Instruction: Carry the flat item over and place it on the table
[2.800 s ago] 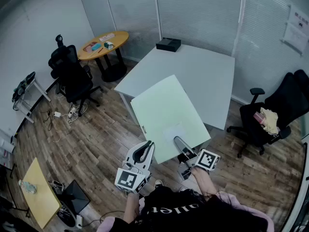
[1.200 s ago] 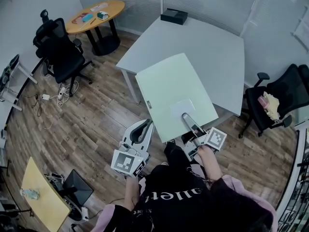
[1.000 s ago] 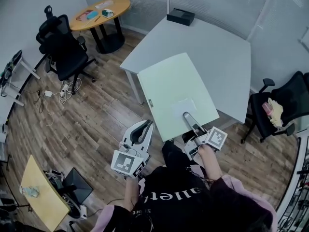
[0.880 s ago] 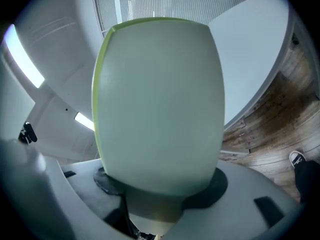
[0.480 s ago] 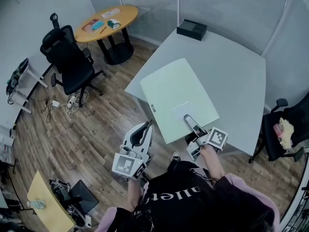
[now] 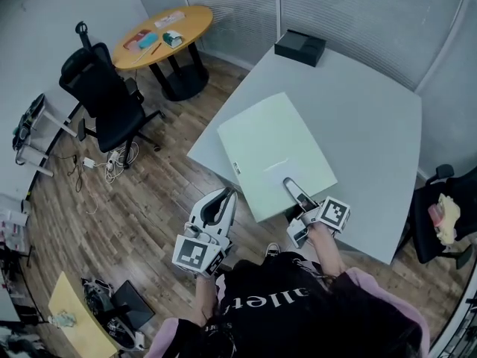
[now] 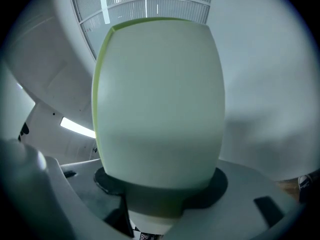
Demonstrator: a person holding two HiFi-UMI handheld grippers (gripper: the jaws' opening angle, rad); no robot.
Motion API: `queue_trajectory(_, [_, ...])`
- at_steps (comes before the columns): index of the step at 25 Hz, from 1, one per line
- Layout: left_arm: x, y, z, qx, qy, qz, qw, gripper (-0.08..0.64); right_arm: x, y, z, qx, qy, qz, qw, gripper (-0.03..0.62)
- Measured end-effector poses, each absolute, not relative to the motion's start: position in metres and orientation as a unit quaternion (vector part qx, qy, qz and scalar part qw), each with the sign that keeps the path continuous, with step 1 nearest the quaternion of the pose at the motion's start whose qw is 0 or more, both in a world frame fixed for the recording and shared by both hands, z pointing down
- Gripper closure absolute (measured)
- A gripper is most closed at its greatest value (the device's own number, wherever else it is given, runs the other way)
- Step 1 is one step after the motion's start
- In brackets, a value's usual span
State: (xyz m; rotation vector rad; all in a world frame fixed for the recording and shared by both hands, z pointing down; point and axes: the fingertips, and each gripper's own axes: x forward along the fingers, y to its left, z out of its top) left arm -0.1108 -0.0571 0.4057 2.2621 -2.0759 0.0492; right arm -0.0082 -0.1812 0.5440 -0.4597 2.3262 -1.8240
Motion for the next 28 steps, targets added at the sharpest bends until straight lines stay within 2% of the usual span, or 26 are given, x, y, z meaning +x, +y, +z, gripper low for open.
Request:
queue_trajectory(7, [-0.107, -0.086, 0.412, 0.738, -0.672, 0.035, 0.043, 0.508, -0.008, -0.197, 0.556, -0.151, 0.748, -0.64, 0.094, 0.311])
queue_trajectory(15, [-0.115, -0.127, 0.425, 0.762, -0.643, 0.051, 0.054, 0.508, -0.006, -0.217, 0.574, -0.197, 0.744, -0.633, 0.081, 0.311])
queue_trajectory(19, [-0.126, -0.154, 0.431, 0.779, -0.622, 0.058, 0.046, 0.508, -0.022, -0.234, 0.574, -0.193, 0.733, -0.643, 0.111, 0.311])
queue_trajectory(28, [-0.189, -0.218, 0.437, 0.807, -0.583, 0.085, 0.043, 0.508, -0.082, -0.288, 0.581, -0.234, 0.708, -0.653, 0.131, 0.311])
